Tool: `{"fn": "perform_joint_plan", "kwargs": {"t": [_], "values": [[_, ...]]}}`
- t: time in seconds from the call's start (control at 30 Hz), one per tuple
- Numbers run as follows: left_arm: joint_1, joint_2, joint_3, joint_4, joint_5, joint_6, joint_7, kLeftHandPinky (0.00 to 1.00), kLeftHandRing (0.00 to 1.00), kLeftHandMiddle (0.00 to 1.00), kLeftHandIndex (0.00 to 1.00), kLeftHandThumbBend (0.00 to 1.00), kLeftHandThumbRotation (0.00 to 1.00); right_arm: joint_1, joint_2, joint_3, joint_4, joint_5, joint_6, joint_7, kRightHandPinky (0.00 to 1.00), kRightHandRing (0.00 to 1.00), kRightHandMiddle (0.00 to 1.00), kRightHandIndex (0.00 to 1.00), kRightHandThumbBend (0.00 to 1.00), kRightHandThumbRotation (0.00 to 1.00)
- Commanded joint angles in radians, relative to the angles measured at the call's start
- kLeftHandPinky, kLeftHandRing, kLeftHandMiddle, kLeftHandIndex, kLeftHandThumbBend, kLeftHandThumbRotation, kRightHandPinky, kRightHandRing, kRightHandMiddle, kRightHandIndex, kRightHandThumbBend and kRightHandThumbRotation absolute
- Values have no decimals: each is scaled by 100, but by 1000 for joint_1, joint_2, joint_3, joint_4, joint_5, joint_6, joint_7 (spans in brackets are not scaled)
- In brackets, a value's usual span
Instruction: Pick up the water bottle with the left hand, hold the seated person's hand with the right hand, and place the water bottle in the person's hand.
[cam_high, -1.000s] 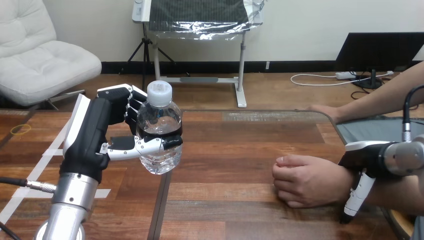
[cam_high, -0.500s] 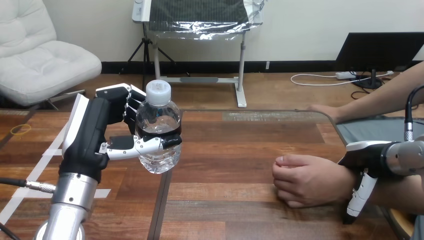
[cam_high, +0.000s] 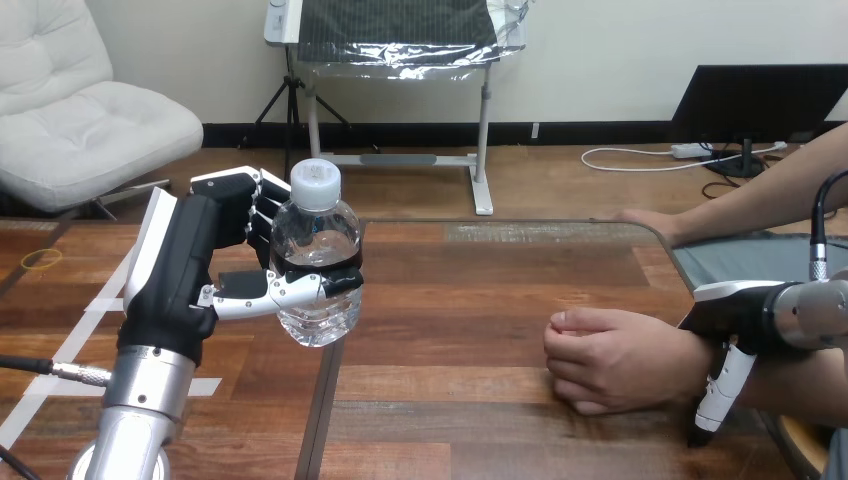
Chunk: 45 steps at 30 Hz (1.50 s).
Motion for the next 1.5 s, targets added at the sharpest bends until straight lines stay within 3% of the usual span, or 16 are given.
{"fn": "perform_joint_plan", "kwargs": {"t": [0.0,0.63,0.93,1.03,1.3,1.47], "values": [[-42,-3,21,-51,-7,-39,11,23,29,33,36,71,0,57,20,49,40,-31,29,6,43,66,75,80,93,16],[-39,-4,21,-55,-10,-42,10,23,29,33,36,71,0,79,17,56,31,-24,13,-58,37,60,69,73,93,11],[-36,-4,23,-61,-4,-36,14,23,29,33,36,72,0,101,25,34,15,-6,28,-112,43,62,69,66,90,3],[-36,-4,23,-61,-7,-37,13,23,29,33,36,72,0,117,23,21,-7,2,31,-138,41,60,67,65,91,2],[-36,-1,25,-57,5,-47,20,23,29,33,36,72,0,177,26,-38,-75,41,33,-237,24,36,47,58,87,0],[-36,-5,25,-59,-1,-42,19,23,29,33,36,73,0,189,24,-40,-95,24,41,-276,21,31,42,53,85,0]]}}
